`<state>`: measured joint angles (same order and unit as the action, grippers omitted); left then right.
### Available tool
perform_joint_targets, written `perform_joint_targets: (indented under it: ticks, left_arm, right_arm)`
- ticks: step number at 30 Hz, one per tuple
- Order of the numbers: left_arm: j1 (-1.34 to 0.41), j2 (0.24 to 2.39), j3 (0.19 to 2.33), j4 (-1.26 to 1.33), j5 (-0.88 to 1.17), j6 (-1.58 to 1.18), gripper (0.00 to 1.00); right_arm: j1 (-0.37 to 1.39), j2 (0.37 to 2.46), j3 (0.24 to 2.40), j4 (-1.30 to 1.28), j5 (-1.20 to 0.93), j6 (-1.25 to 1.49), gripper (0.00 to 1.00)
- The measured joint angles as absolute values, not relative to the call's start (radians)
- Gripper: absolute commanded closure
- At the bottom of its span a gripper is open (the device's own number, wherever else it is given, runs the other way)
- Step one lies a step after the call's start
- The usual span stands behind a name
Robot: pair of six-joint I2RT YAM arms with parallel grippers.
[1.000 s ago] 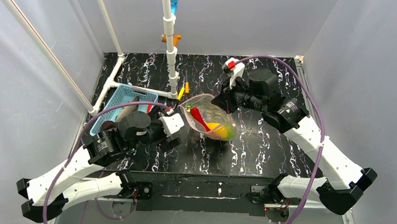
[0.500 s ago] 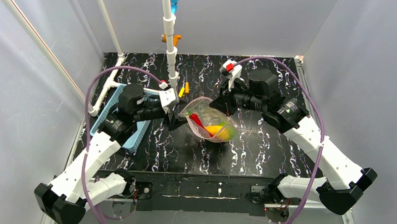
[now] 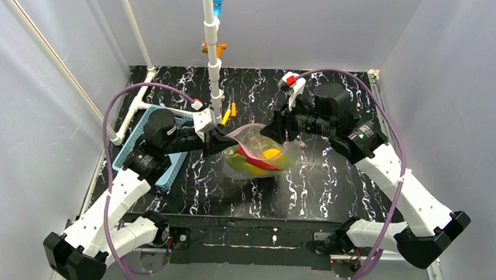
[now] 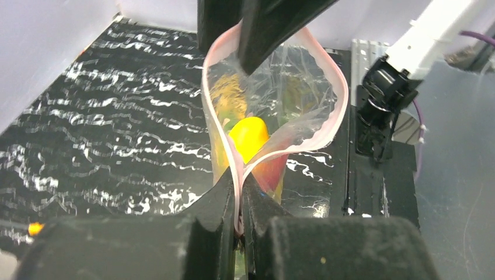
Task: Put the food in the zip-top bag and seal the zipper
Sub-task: Zip the zipper food storage bag at the center of the board.
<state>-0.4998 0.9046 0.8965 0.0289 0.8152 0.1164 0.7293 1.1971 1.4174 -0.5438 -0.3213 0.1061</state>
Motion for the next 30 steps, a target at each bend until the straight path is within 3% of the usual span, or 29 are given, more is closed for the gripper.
perform_joint_targets:
  ticks: [7,12,24,30]
  left_arm:
    - [-0.448,0.879,0.831,0.049,0.681,-0.069,1.0]
    - [-0.433,0.836,0.782,0.054,0.66,-0.134,1.0]
    - [-0.426,0.807,0.774,0.051,0.653,-0.168,1.0]
    - [-0.419,0.807,0.774,0.045,0.65,-0.168,1.0]
  right_arm:
    - [0.61,1.079,1.225,-0.334,-0.494,0.104,0.06]
    - [0.515,0.934,0.978,-0.094,-0.653,0.153,0.04]
    - [0.357,0.898,0.76,0.266,-0.935,0.278,0.14]
    - [0.357,0.87,0.757,0.287,-0.997,0.286,0.37]
